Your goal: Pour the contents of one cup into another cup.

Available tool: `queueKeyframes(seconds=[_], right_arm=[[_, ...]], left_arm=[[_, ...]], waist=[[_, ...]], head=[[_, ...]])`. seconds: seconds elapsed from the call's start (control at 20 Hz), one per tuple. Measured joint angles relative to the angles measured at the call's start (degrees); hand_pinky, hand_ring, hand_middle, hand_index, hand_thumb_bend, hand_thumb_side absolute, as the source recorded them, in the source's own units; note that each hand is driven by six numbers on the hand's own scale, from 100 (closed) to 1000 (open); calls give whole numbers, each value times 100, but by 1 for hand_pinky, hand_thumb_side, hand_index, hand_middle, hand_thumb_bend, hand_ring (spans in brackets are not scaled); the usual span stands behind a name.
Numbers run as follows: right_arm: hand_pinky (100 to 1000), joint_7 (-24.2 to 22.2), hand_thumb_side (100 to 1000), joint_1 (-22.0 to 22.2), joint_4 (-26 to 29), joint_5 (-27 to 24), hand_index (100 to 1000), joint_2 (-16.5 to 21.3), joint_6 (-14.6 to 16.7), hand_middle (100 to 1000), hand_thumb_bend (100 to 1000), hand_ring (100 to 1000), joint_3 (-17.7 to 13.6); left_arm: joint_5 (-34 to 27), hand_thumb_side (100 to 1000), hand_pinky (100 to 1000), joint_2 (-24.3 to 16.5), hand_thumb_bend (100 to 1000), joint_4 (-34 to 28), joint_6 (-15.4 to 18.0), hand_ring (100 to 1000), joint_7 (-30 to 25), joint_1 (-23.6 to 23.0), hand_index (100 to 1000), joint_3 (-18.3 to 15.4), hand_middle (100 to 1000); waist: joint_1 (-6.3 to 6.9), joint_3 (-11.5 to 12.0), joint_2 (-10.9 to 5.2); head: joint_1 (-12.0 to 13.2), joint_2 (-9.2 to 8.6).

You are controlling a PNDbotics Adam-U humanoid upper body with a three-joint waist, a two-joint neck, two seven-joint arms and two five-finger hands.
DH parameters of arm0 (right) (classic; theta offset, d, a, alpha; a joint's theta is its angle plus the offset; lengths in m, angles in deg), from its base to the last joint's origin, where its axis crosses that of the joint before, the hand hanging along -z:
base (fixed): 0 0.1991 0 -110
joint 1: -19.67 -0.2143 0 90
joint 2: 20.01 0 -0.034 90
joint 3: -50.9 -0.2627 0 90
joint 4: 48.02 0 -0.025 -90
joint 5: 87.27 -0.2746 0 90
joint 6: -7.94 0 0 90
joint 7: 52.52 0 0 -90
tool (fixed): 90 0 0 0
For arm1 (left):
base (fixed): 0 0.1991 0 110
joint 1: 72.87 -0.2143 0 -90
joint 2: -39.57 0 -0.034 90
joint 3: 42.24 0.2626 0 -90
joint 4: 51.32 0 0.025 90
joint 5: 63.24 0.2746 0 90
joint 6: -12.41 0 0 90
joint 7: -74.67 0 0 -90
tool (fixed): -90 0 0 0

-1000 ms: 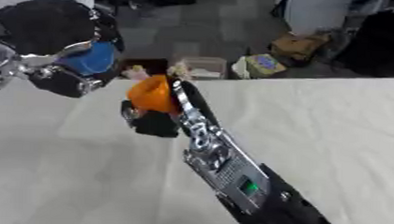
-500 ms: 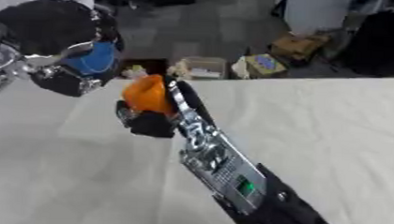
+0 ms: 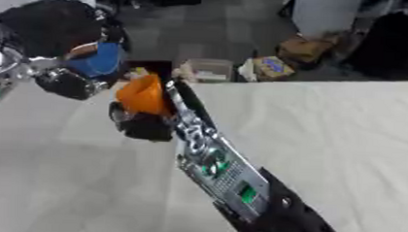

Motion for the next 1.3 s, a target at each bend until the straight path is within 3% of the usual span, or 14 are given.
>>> queueKeyframes(seconds=[1.3], right_arm=[[458, 397, 268, -93, 0, -164, 574, -82, -109, 481, 100, 483, 115]], left_arm=[[356, 100, 251, 226, 100, 684, 181, 586, 120, 163, 755, 72, 613]], waist=[[-31, 33, -42]], head=[[-10, -1]])
